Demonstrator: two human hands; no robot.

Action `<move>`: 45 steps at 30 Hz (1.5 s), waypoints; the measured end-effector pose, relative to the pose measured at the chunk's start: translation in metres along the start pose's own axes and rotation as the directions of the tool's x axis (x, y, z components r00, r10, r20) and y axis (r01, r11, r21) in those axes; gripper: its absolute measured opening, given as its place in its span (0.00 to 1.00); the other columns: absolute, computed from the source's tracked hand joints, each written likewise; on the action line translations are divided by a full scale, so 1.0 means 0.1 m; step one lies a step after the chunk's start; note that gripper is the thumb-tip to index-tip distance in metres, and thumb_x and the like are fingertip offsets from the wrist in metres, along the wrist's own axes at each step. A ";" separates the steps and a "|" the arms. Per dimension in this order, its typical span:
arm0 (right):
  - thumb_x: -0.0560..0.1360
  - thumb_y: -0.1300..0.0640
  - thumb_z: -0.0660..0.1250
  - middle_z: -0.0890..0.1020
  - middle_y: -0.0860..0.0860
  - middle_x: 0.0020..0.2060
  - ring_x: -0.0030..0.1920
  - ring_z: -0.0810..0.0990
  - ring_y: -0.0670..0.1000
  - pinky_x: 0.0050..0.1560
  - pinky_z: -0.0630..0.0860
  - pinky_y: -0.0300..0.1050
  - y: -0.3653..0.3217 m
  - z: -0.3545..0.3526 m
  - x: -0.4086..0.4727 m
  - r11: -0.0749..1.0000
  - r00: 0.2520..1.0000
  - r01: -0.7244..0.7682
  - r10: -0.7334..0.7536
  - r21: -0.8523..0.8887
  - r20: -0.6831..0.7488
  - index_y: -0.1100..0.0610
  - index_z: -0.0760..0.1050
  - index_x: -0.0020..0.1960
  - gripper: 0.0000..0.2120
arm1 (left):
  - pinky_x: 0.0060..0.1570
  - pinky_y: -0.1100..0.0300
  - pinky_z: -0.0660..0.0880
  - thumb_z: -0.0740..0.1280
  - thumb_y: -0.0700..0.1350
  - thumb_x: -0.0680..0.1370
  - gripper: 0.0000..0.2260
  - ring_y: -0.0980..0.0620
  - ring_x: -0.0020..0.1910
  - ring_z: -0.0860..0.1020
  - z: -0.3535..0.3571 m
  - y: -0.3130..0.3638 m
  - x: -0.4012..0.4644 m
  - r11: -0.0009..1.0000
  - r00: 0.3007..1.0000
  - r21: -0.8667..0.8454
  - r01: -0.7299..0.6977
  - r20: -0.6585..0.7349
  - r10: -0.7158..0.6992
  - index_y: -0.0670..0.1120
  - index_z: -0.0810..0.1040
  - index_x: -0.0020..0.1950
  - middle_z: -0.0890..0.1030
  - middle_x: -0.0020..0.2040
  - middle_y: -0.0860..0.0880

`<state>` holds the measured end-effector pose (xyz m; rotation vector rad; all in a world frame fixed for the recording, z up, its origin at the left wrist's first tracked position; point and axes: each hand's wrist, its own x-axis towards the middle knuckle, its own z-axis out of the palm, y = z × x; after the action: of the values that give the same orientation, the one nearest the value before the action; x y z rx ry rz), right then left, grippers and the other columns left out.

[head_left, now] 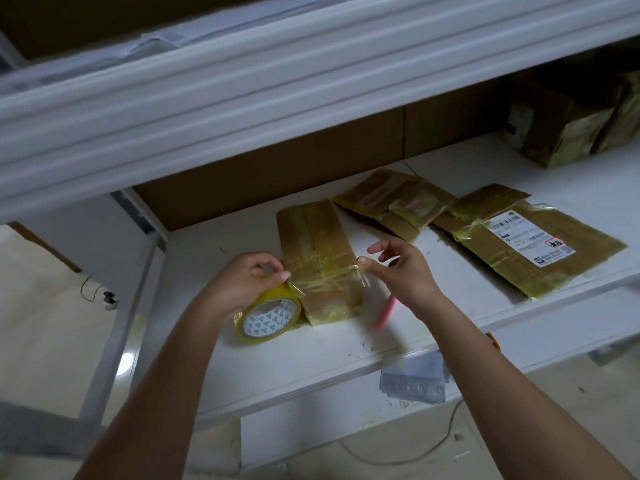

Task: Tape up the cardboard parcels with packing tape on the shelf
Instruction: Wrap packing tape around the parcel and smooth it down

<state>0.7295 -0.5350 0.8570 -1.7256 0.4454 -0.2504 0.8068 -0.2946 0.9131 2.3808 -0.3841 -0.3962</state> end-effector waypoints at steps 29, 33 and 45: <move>0.79 0.38 0.46 0.60 0.54 0.77 0.78 0.53 0.51 0.74 0.42 0.44 -0.26 0.46 -0.46 0.416 0.778 0.611 -0.475 -0.673 0.412 0.59 0.62 0.76 0.34 | 0.52 0.52 0.77 0.72 0.51 0.76 0.04 0.50 0.46 0.81 0.15 -0.06 -0.11 0.979 0.994 -0.200 0.033 -0.099 -0.054 0.53 0.82 0.43 0.83 0.46 0.48; 0.77 0.36 0.45 0.68 0.52 0.74 0.76 0.61 0.50 0.75 0.46 0.44 -0.17 0.54 -0.42 0.471 0.758 0.636 -0.531 -0.611 0.380 0.57 0.70 0.72 0.35 | 0.49 0.57 0.78 0.71 0.52 0.76 0.06 0.51 0.47 0.82 0.10 -0.07 -0.13 0.976 0.997 -0.214 0.032 -0.061 -0.046 0.52 0.82 0.50 0.84 0.49 0.49; 0.80 0.41 0.52 0.78 0.45 0.63 0.68 0.71 0.44 0.73 0.56 0.42 -0.01 0.32 -0.20 0.591 0.752 0.649 -0.595 -0.479 0.284 0.53 0.77 0.61 0.22 | 0.41 0.62 0.78 0.70 0.53 0.74 0.13 0.50 0.45 0.84 -0.09 -0.09 -0.33 0.895 0.987 -0.439 0.075 0.158 -0.006 0.52 0.81 0.56 0.85 0.48 0.48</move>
<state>0.7246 -0.4979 0.8532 -2.4317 -0.2308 -0.5895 0.7818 -0.2707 0.9196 1.9181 -0.2767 -0.6182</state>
